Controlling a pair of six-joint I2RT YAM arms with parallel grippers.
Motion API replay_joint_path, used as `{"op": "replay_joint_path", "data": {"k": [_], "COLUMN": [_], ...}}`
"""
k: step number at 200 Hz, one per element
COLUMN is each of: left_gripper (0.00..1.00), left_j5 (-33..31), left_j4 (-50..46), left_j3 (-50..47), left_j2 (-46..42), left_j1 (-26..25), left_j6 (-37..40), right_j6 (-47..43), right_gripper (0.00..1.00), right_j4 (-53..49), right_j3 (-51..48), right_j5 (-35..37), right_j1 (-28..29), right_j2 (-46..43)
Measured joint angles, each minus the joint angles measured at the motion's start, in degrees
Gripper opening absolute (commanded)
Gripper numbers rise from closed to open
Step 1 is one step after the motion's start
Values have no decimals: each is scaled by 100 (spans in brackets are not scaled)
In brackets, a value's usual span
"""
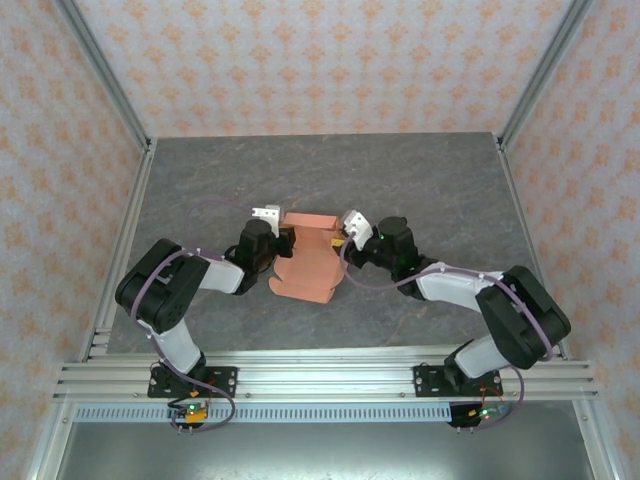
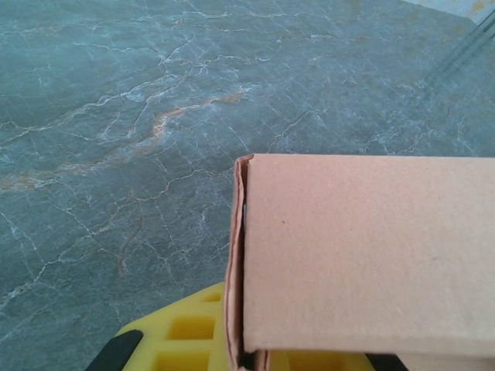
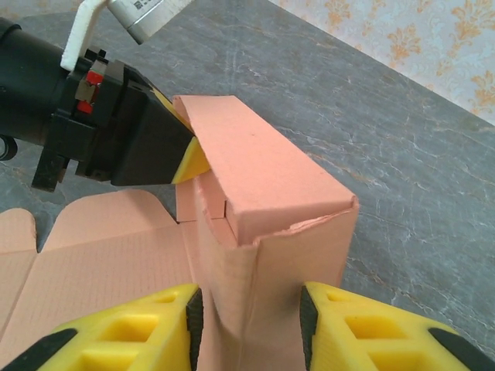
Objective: Fold the paper box
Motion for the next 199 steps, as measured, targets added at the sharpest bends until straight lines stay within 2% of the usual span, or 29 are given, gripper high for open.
{"op": "replay_joint_path", "data": {"k": [36,103,117,144,173,193,199], "left_gripper": [0,2,4,17,35,43,49], "left_j5": [-190,-807,-935,-1008,-662,-391,-319], "left_j4": [-13,-385,-407,-455,-485,-675,-765], "left_j3": [7,210,212,214,133,22,4], "left_j2": [0,0,-2,-33,-234,-621,-776], "left_j1": [0,-240,-337,-466,-549,-586,-586], "left_j6": [-175,-540,-629,-796,-916,-1016,-1040], "right_j6": [111,308,345,415,415,450,457], "right_gripper": [40,39,34,22,16,14,14], "right_j4": [374,1303,1344,1351,1434,1443,1456], "right_j3": [35,446,619,927,1117,1115,1104], "right_j5": [610,2625,3032,3663,4116,4175,4168], "right_j1": [181,704,745,748,748,719,693], "right_j2": [361,1244,1425,1661,1860,1869,1869]}}
